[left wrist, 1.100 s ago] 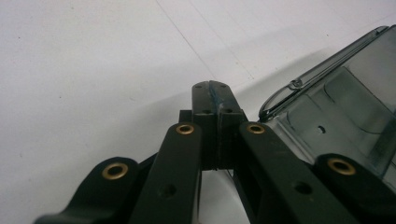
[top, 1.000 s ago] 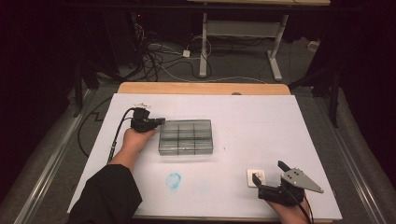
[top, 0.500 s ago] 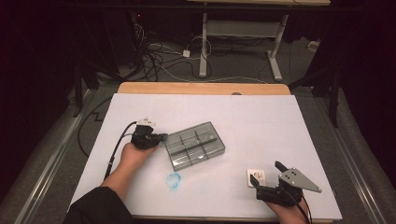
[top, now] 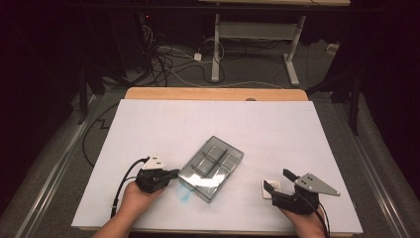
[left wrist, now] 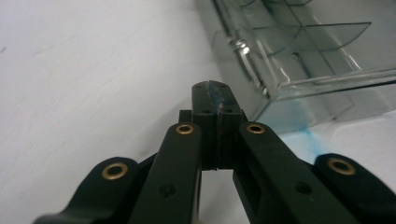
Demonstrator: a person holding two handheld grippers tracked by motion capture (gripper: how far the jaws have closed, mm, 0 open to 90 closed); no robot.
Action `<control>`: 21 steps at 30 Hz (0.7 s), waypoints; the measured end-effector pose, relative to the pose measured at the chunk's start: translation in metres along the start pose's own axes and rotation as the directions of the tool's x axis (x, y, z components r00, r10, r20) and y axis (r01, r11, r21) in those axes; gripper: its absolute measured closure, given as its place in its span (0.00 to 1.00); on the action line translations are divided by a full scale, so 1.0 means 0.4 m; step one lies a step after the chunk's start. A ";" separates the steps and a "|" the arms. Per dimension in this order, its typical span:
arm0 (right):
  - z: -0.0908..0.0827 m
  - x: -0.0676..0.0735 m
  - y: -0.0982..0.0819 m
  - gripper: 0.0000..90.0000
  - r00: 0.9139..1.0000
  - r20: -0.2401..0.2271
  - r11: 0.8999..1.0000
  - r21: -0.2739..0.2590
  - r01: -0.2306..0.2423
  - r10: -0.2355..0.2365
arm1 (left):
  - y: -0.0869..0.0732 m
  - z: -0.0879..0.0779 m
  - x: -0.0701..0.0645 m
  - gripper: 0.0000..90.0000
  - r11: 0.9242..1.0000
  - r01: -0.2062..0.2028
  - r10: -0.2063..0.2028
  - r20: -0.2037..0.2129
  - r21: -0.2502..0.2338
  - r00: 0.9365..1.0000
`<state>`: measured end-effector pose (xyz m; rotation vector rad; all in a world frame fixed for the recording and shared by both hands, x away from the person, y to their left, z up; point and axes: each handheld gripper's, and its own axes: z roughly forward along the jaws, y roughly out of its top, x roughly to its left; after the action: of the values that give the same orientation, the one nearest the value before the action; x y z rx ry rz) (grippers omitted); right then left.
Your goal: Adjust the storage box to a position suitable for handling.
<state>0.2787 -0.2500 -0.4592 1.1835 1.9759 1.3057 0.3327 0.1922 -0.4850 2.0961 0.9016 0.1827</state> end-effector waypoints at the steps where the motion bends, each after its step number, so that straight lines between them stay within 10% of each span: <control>1: 0.010 -0.005 0.010 0.35 1.000 -0.002 1.000 0.009 -0.004 0.004 | -0.004 -0.008 -0.004 0.97 1.000 0.003 -0.003 -0.001 0.008 1.000; 8: 0.160 -0.029 0.082 0.99 0.999 -0.034 0.987 0.156 0.028 -0.023 | -0.049 -0.051 -0.070 0.97 1.000 -0.012 0.012 0.023 -0.006 1.000; 21: 0.307 -0.013 0.127 1.00 0.995 -0.052 0.955 0.282 0.092 -0.081 | -0.062 -0.055 -0.069 0.97 0.999 0.035 -0.035 0.064 0.002 0.997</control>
<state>0.3956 -0.1868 -0.4656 1.1893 2.2754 1.0331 0.2899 0.1978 -0.4844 2.0738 0.8996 0.0968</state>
